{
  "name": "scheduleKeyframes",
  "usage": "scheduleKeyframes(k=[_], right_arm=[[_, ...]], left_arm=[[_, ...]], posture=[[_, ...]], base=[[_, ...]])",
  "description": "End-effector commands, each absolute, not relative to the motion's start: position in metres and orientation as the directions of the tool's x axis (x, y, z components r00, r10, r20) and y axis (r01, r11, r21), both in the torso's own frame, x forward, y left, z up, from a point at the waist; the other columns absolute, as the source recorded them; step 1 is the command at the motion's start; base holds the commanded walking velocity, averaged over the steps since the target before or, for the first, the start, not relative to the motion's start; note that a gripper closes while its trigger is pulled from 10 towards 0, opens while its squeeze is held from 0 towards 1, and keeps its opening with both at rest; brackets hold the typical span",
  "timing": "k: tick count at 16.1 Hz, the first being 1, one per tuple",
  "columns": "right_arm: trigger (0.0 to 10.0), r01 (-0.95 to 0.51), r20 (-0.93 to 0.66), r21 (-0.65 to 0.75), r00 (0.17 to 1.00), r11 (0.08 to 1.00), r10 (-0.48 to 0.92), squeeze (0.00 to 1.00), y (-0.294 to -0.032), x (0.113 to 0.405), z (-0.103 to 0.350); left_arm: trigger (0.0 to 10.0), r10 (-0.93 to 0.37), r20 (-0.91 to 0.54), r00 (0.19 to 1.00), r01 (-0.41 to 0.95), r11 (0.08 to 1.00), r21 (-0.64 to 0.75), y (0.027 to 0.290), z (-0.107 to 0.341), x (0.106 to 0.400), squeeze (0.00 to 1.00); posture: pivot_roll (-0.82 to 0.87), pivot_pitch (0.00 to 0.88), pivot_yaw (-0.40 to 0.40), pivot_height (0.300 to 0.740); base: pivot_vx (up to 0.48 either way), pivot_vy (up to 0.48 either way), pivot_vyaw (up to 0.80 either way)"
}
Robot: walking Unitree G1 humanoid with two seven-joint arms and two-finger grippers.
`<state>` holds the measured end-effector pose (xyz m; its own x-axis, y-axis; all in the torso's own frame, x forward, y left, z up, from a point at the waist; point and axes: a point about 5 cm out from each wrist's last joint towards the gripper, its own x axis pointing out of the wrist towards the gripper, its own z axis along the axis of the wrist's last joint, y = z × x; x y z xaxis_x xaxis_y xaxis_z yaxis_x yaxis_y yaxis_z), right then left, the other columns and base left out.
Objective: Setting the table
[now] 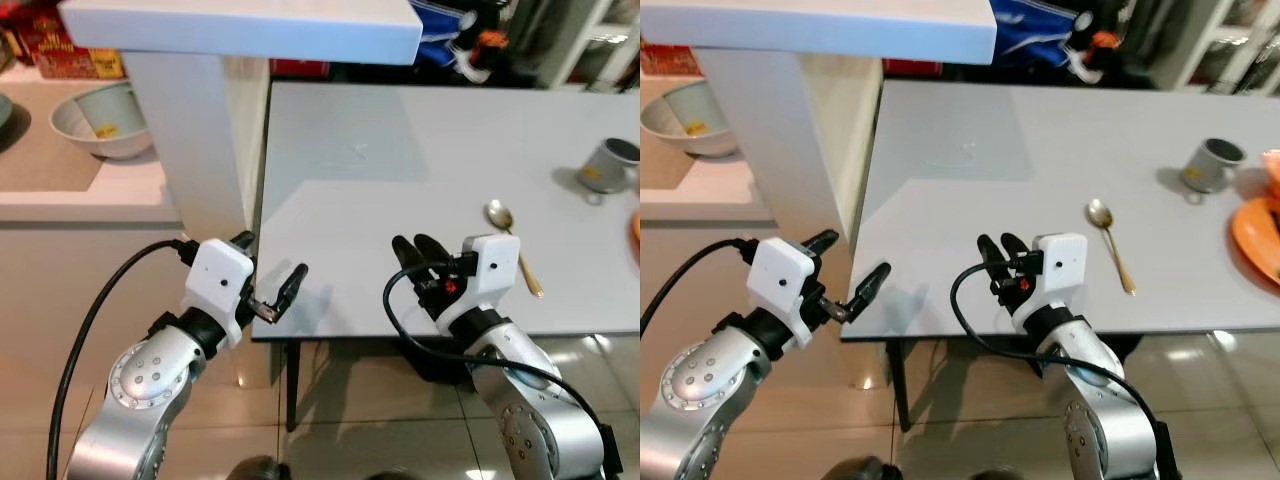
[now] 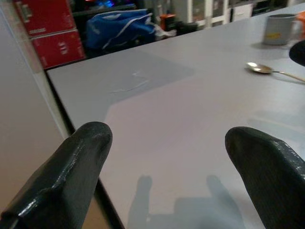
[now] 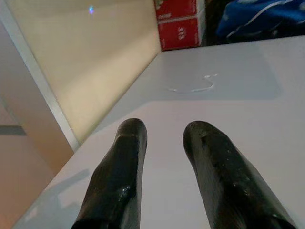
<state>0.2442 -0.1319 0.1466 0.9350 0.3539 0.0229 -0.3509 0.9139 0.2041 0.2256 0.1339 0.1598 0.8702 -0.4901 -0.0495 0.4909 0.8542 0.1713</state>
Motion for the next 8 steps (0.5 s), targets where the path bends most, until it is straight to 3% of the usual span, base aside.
scheduleKeyframes(k=[1,8], right_arm=[[10.0,-0.322,0.031,0.209,0.946,0.924,0.322,0.0,-0.137,0.243,0.147],[10.0,-0.27,0.019,0.173,0.963,0.947,0.27,0.0,-0.139,0.25,0.144]], left_arm=[[10.0,-0.497,-0.026,0.867,0.493,0.85,0.185,0.13,0.165,0.225,0.0],[10.0,-0.399,0.003,0.917,0.39,0.897,0.208,0.138,0.169,0.238,0.0]], posture=[[0.13,0.004,-0.038,0.74],[0.13,0.026,-0.05,0.74]], base=[[0.0,0.48,0.0],[0.0,0.48,0.0]])
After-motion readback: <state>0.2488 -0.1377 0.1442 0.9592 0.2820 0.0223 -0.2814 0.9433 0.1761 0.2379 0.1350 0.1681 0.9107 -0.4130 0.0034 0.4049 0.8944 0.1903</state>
